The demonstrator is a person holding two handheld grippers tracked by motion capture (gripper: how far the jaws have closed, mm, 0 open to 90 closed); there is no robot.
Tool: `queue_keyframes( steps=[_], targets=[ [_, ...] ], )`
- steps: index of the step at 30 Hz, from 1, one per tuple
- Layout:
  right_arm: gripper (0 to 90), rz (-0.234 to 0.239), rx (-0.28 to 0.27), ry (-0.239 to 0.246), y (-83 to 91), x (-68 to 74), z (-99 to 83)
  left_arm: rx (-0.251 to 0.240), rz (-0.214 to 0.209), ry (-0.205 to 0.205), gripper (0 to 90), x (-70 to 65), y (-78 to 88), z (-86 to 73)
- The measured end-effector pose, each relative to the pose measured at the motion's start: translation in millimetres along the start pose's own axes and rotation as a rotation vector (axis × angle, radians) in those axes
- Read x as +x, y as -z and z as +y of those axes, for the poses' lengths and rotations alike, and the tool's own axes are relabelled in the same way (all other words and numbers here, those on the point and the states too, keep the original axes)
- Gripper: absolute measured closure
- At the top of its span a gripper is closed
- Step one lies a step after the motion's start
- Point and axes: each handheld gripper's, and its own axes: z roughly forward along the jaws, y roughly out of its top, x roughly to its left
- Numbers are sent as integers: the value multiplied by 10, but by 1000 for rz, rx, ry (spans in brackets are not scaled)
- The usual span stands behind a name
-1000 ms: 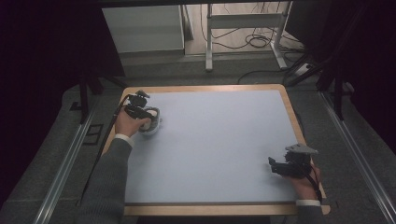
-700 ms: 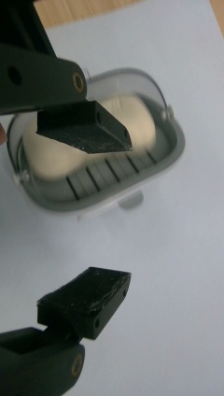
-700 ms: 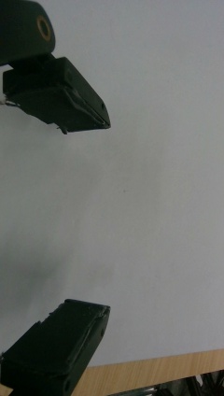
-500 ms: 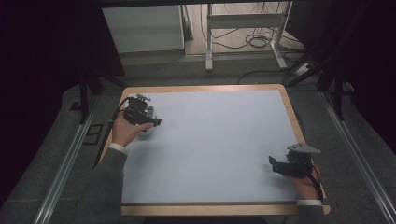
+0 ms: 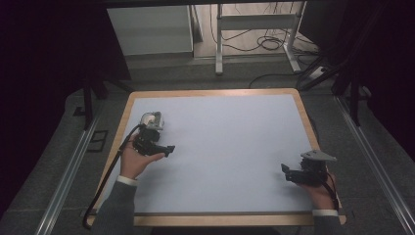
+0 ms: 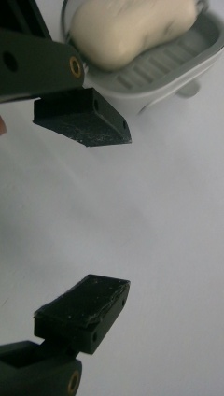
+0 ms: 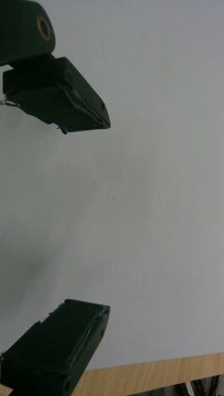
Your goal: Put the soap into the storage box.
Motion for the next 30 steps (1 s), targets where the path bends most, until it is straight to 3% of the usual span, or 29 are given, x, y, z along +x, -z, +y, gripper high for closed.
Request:
queue_keyframes(
  steps=[5,12,24,30],
  targets=[
    [93,-10,-14,3,42,5,5,27,-9,18,250,-47,-143,-259],
    [93,-13,-23,0,53,-25,12,31,-28,63,251,-34,-198,-519],
    [93,-11,-37,18,70,-20,39,8,-70,19,247,-90,-137,-587],
    [93,-6,-32,43,36,62,68,12,-83,18,245,-99,-160,-583]
  ],
)
